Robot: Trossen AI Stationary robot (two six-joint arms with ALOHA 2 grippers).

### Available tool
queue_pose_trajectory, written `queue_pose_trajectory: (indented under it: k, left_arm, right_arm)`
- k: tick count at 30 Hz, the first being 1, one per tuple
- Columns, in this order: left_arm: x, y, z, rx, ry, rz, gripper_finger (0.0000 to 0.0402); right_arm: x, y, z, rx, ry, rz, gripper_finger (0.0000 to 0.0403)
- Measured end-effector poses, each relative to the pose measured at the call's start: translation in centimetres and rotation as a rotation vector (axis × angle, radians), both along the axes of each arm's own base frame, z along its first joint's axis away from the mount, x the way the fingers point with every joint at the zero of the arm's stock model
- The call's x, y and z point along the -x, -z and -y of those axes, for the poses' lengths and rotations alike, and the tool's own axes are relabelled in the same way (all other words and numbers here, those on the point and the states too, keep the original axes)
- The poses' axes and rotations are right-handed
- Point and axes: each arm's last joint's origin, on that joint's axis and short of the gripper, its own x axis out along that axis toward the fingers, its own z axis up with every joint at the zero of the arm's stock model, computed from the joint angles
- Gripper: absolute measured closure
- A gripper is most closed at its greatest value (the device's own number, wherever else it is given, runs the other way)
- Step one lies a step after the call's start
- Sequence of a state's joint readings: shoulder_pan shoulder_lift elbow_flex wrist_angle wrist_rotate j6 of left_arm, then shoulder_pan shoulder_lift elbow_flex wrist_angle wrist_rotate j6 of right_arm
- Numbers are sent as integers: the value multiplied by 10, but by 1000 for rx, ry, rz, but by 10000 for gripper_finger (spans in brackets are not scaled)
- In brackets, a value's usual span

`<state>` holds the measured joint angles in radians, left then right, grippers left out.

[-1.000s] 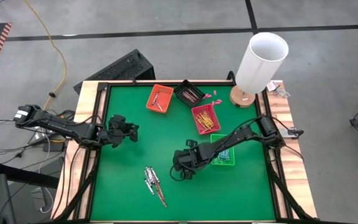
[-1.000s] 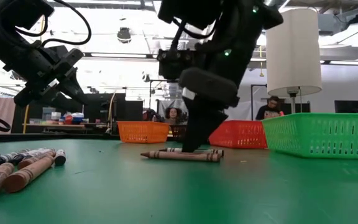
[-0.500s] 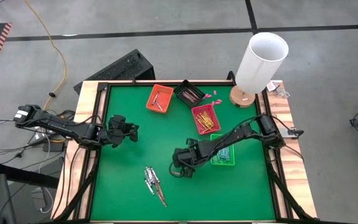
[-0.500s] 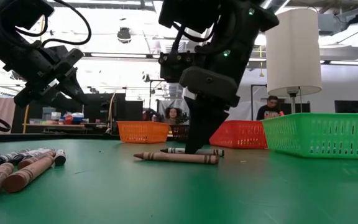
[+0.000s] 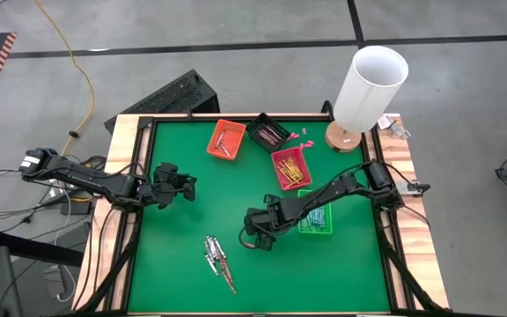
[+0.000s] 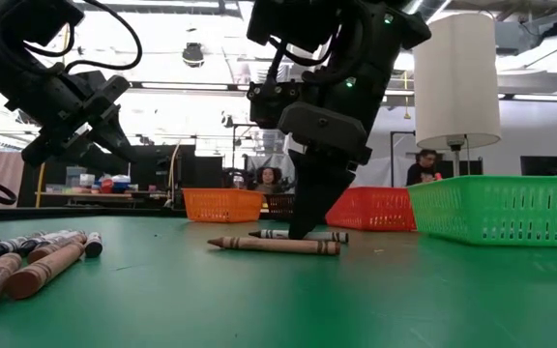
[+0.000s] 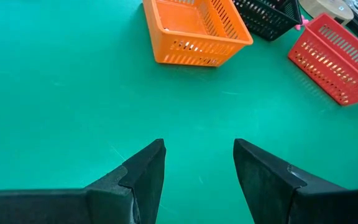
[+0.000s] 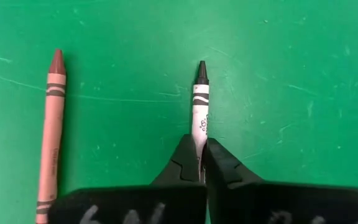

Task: Sort crayons
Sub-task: Put the black crayon into the orange bin

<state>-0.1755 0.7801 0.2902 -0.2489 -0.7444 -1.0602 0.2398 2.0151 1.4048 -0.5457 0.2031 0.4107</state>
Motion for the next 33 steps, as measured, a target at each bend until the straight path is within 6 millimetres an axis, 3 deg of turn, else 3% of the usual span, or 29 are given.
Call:
queue_pose_trajectory:
  k: [10, 18, 33]
  left_arm:
    - [0, 0, 0, -1, 0, -2, 221]
    - [0, 0, 0, -3, 1, -9, 221]
    - [0, 0, 0, -21, 9, -21, 221]
  right_arm:
    - [-5, -5, 6, -6, 27, 18, 401]
    - [-20, -26, 22, 14, 14, 83, 402]
    - [-48, -78, 86, 142, 49, 240, 402]
